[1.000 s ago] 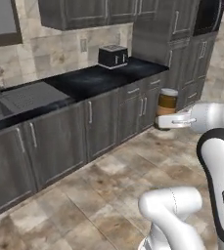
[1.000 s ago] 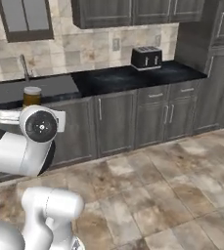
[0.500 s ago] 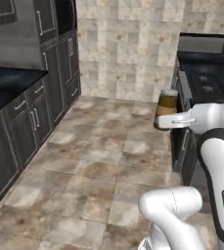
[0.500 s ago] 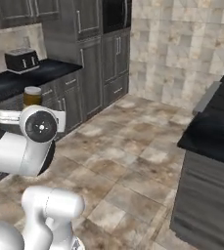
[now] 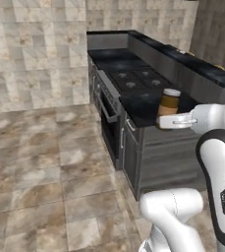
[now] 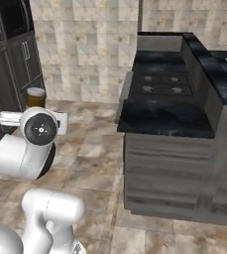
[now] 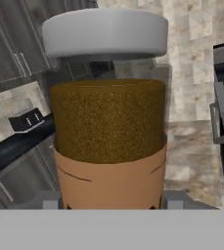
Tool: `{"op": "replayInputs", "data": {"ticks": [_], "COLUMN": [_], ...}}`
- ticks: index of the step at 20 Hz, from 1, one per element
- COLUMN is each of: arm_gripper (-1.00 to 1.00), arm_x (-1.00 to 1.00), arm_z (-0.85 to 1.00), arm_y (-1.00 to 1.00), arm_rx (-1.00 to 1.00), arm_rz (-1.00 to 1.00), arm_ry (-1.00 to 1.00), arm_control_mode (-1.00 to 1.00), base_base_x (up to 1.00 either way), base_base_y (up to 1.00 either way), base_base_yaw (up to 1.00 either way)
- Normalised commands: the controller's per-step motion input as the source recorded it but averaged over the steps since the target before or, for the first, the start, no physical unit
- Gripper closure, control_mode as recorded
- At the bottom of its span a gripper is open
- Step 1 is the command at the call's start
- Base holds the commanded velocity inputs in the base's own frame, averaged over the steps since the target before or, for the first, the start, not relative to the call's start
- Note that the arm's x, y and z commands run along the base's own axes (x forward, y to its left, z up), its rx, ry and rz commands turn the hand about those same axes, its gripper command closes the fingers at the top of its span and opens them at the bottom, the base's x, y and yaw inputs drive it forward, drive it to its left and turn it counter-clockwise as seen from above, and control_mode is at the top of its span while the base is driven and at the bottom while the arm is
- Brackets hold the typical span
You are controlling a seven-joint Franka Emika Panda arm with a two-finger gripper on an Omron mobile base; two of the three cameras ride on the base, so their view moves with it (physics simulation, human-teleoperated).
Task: Take the cinnamon bottle from the cabinet and place it on the dining table, next to the plate with the cupcake. Then take the chocolate from the dining counter and place it on the cupcake plate.
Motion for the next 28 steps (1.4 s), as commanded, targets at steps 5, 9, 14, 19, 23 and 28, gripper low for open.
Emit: {"op": "replayInputs", "data": {"ticks": [5, 9, 14, 19, 23, 28], "arm_gripper": [1.0, 1.0, 1.0, 1.0, 1.0, 1.0], "arm_x": [0.0, 0.0, 0.0, 0.0, 0.0, 0.0], "arm_z": [0.0, 0.0, 0.0, 0.0, 0.0, 0.0], "arm_y": [0.0, 0.0, 0.0, 0.0, 0.0, 0.0], "arm_rx": [0.0, 0.0, 0.0, 0.0, 0.0, 0.0], "arm_rz": [0.0, 0.0, 0.0, 0.0, 0.0, 0.0], "arm_ry": [0.0, 0.0, 0.0, 0.0, 0.0, 0.0], "arm_control_mode": [1.0, 1.0, 1.0, 1.0, 1.0, 1.0], "base_base_x": [0.53, 0.52, 0.41, 0.12, 0.12, 0.08], "base_base_y": [-0.17, -0.29, -0.48, -0.74, -0.63, -0.61], "base_base_yaw": [-0.17, -0.02, 0.05, -0.01, -0.27, -0.33]}}
